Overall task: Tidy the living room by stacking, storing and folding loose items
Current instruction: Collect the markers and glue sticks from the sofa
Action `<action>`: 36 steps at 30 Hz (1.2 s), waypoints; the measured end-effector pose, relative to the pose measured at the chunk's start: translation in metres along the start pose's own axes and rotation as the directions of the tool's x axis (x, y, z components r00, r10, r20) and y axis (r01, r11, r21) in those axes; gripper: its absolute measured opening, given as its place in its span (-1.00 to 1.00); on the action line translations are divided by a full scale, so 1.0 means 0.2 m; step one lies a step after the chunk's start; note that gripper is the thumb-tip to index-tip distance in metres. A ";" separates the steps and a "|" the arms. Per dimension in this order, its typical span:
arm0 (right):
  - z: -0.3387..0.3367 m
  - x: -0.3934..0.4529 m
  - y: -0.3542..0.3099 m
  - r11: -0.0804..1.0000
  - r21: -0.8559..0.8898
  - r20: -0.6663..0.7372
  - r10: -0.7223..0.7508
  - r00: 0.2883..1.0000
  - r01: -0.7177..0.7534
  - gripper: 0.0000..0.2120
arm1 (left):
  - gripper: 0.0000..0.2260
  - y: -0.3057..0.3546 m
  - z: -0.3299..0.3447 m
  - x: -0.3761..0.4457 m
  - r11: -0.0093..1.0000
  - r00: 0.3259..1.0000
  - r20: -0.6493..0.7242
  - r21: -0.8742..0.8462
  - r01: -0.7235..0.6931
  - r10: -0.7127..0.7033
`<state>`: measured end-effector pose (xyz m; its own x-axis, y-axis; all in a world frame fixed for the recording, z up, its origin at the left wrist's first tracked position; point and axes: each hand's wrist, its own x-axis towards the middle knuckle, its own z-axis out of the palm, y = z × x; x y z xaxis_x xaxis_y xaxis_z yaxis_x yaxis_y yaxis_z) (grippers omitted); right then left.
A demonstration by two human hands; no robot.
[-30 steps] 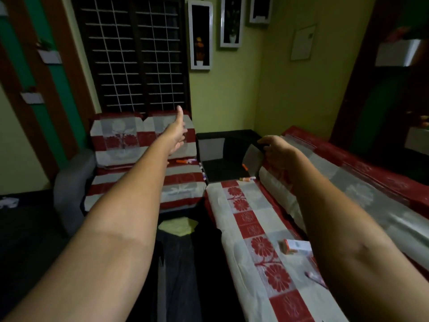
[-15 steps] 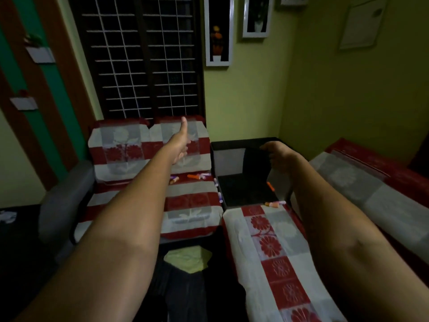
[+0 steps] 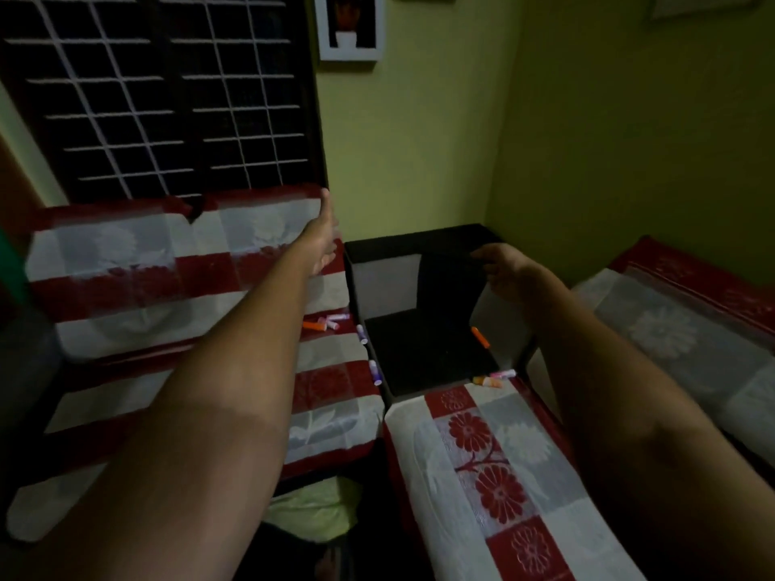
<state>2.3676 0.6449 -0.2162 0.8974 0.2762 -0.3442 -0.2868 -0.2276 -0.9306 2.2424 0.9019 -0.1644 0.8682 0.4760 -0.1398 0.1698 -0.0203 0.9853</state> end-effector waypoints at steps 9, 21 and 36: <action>0.21 0.85 -0.12 0.984 0.147 -0.168 0.127 0.978 -0.103 -0.83 | -0.21 0.07 -0.03 1.12 0.991 0.981 0.191 0.132 0.016 -0.041; 0.88 1.84 0.70 0.883 0.205 -0.105 0.448 0.888 -0.422 -0.68 | -0.28 -1.09 0.11 2.35 0.885 0.877 0.234 0.317 0.340 -0.420; 1.45 2.45 2.01 0.742 -0.652 0.024 0.226 0.974 -0.156 -0.59 | -0.66 -2.89 0.29 2.70 0.661 0.761 0.341 0.735 0.150 -0.551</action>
<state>2.5953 0.9599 -0.7944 0.8014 0.2398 -0.5480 -0.1344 -0.8205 -0.5556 2.6396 1.1190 -0.8144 0.7265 0.0738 -0.6832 0.5849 -0.5884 0.5583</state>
